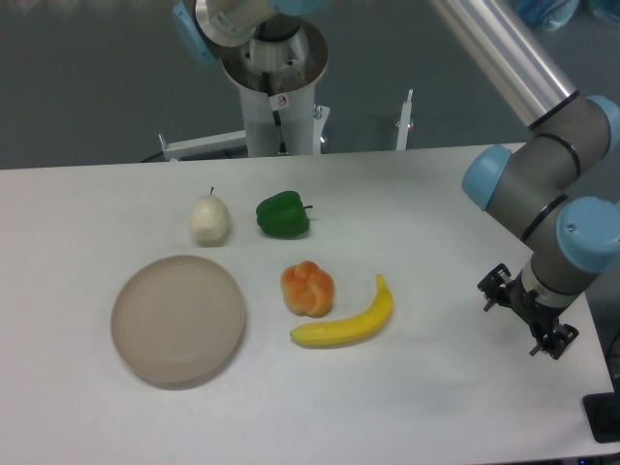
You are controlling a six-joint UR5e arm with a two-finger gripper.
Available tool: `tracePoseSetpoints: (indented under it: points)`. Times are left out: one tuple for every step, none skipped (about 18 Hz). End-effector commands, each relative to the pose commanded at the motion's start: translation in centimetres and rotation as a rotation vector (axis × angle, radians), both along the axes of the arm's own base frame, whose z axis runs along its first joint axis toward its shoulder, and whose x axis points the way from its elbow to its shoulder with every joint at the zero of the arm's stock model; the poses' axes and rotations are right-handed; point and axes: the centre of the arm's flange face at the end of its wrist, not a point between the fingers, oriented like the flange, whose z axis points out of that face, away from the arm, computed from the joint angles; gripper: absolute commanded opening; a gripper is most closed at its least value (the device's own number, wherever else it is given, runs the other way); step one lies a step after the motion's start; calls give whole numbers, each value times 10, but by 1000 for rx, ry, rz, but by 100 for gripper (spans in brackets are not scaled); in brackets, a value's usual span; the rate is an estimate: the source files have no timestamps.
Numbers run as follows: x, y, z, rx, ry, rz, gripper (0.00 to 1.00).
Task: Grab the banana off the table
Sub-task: 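Move the open gripper over the yellow banana and lower it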
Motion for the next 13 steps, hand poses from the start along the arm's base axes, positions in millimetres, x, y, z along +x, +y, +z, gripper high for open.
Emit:
tracePoseSetpoints:
  points:
    - [0,0,1,0,2,0,100]
    - [0,0,1,1,1,0,100]
    - [1,0,2,2,0,0,100]
    - [0,0,2,3,2,-2,100]
    - [2,1,3,9,-5,-2,100]
    - [8,2,1,11,-14,-4,100]
    - [15,7,-1,7,-18,5,100]
    - [18,10,0,7,-17,21,100]
    - [20,10,-1,7,-22,44,100]
    - [26,13,2,7,-22,59,100]
    - [40,22,3,6,-25,70,100]
    - [53,28,2,4,-33,91,100]
    - [63,31,2,1,-36,108,100]
